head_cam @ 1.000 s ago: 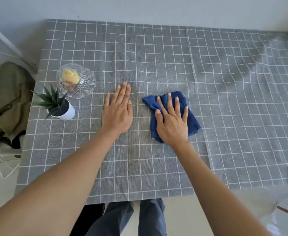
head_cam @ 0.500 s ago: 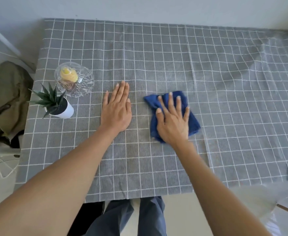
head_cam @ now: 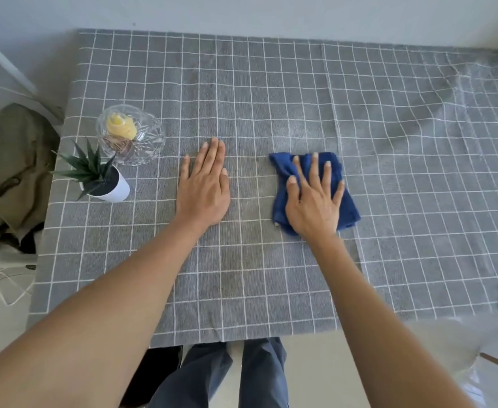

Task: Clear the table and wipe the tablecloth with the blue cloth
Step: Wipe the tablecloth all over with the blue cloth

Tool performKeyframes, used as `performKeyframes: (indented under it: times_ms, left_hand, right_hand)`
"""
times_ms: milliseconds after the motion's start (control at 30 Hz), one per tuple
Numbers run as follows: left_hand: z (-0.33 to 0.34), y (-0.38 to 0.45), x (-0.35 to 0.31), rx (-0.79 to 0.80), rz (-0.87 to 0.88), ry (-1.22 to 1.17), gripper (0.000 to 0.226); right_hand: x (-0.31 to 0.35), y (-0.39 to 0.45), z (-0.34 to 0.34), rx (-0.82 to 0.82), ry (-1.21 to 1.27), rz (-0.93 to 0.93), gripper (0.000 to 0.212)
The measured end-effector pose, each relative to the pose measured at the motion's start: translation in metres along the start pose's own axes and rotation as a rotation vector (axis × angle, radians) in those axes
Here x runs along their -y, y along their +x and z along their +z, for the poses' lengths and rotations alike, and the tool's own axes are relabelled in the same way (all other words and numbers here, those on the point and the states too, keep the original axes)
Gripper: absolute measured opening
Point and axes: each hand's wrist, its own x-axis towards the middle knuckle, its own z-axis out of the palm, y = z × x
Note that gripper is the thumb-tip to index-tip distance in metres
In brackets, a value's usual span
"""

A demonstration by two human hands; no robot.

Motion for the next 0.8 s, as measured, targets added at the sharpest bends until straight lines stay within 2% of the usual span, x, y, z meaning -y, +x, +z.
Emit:
performKeyframes:
  times_ms: [133, 267, 467, 600, 667, 800]
  left_hand:
    - [-0.002, 0.0, -0.002, -0.004, 0.0, -0.009, 0.054]
    - [-0.003, 0.0, -0.002, 0.001, 0.01, -0.024, 0.053]
    - [-0.002, -0.001, 0.001, 0.006, 0.008, -0.005, 0.053]
    - [-0.001, -0.001, 0.0, 0.002, -0.002, -0.002, 0.053]
    - [0.0, 0.0, -0.001, 0.001, -0.003, 0.005, 0.053]
    - [0.0, 0.0, -0.001, -0.003, 0.002, -0.007, 0.053]
  right_hand:
    - [0.024, -0.021, 0.011, 0.033, -0.021, -0.165, 0.051]
    - [0.007, -0.011, 0.005, 0.037, -0.02, -0.201, 0.05]
    - [-0.047, 0.027, -0.018, -0.007, -0.014, 0.068, 0.051]
    - [-0.044, 0.03, -0.016, -0.021, 0.024, 0.149, 0.052]
    - [-0.032, 0.024, -0.013, -0.007, 0.017, 0.118, 0.052]
    - [0.004, -0.001, 0.001, 0.021, -0.028, -0.127, 0.051]
